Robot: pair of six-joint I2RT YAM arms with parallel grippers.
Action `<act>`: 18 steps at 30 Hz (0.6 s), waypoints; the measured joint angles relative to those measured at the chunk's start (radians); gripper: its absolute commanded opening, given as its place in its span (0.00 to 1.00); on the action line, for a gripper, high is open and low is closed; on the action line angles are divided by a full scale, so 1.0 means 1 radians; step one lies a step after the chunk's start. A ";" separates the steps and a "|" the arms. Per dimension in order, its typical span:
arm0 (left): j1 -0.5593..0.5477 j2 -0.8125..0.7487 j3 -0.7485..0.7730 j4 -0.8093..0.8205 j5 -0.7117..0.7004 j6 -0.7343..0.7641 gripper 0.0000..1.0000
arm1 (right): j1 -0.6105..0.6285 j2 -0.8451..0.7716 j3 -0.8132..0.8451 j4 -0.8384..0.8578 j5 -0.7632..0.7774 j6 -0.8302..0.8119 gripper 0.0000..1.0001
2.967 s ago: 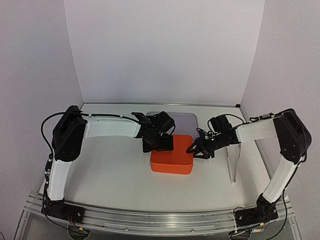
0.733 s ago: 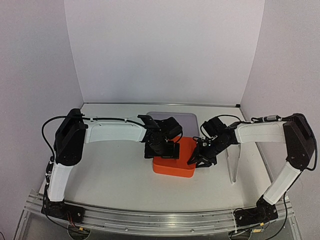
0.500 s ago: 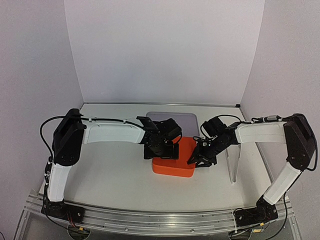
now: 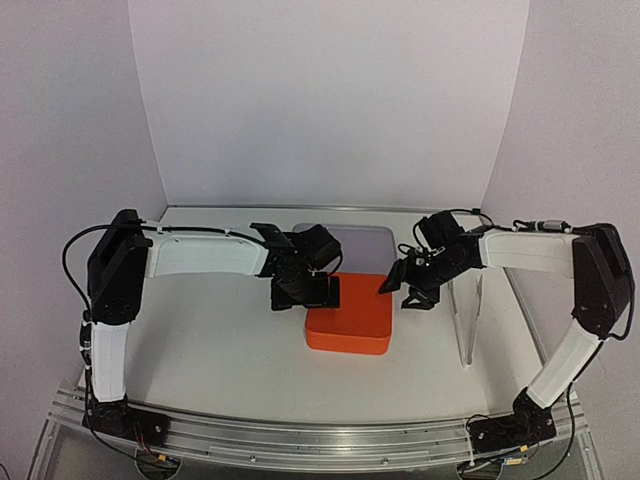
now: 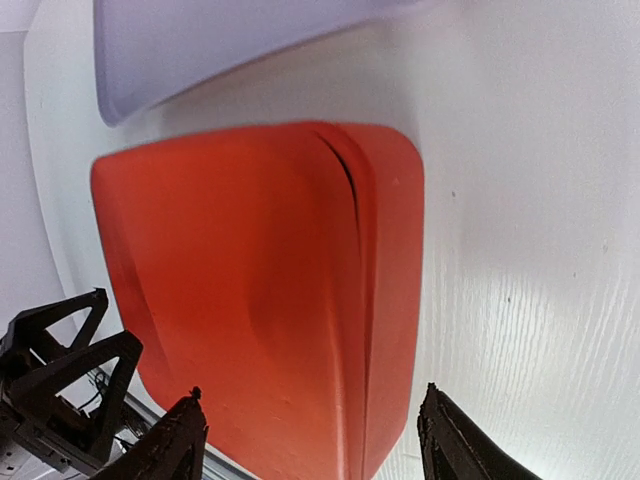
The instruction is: Pack the chocolate
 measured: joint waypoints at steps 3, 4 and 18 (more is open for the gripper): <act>0.058 -0.027 -0.015 0.019 0.023 0.026 1.00 | -0.021 0.036 0.056 0.004 -0.001 -0.011 0.70; 0.075 -0.030 -0.016 0.027 0.032 0.036 1.00 | -0.026 0.052 0.071 0.007 -0.002 -0.015 0.70; 0.179 0.040 -0.007 0.211 0.244 0.162 0.96 | -0.062 0.251 0.208 0.006 -0.028 -0.050 0.63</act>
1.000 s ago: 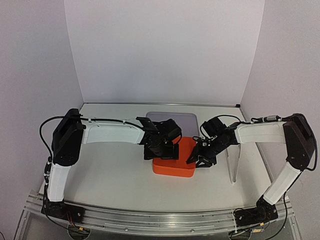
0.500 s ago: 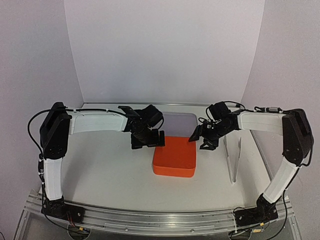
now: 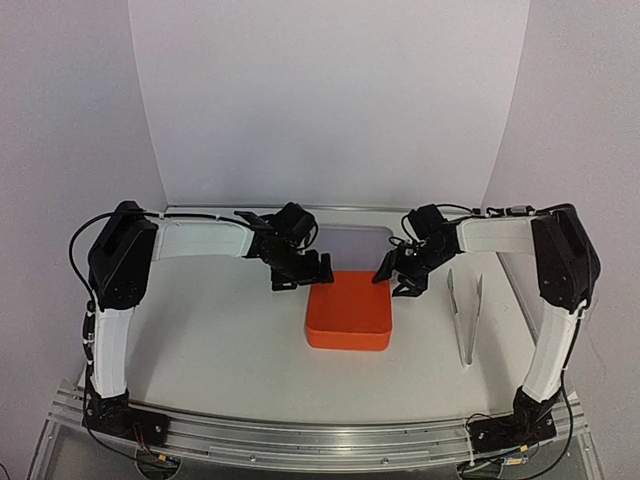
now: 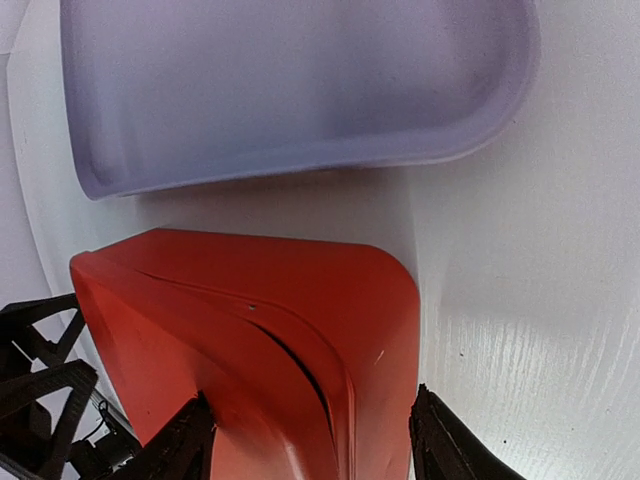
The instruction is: Pack the chocolate
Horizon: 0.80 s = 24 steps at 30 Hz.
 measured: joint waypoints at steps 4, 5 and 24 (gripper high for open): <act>0.003 0.050 0.002 0.030 0.055 0.011 0.94 | -0.004 0.022 0.023 0.009 -0.009 -0.018 0.62; 0.004 0.057 0.009 0.035 0.064 0.013 0.93 | -0.004 0.027 0.027 0.010 -0.016 -0.024 0.63; 0.022 0.105 0.047 0.094 0.117 0.030 0.88 | -0.016 0.101 0.075 0.105 -0.076 -0.133 0.41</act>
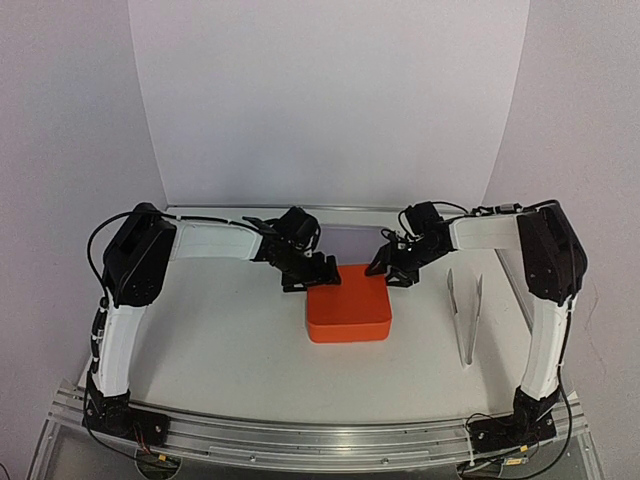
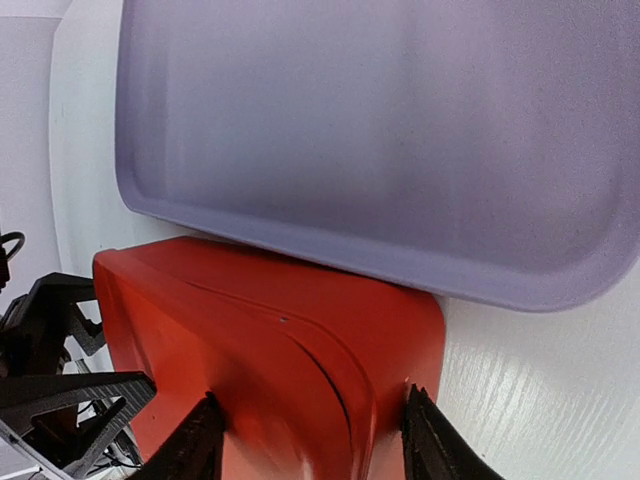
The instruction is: Pack the chocolate
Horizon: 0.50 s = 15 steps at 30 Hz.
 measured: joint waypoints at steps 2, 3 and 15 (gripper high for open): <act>0.004 0.001 0.002 -0.001 -0.002 -0.001 0.87 | -0.005 0.001 -0.003 0.029 -0.005 0.011 0.28; 0.007 0.002 0.004 -0.004 -0.004 -0.002 0.86 | -0.009 0.000 -0.008 0.051 -0.010 0.023 0.23; 0.032 0.008 0.018 -0.019 -0.003 -0.015 0.81 | -0.039 -0.009 -0.116 0.321 -0.052 0.187 0.12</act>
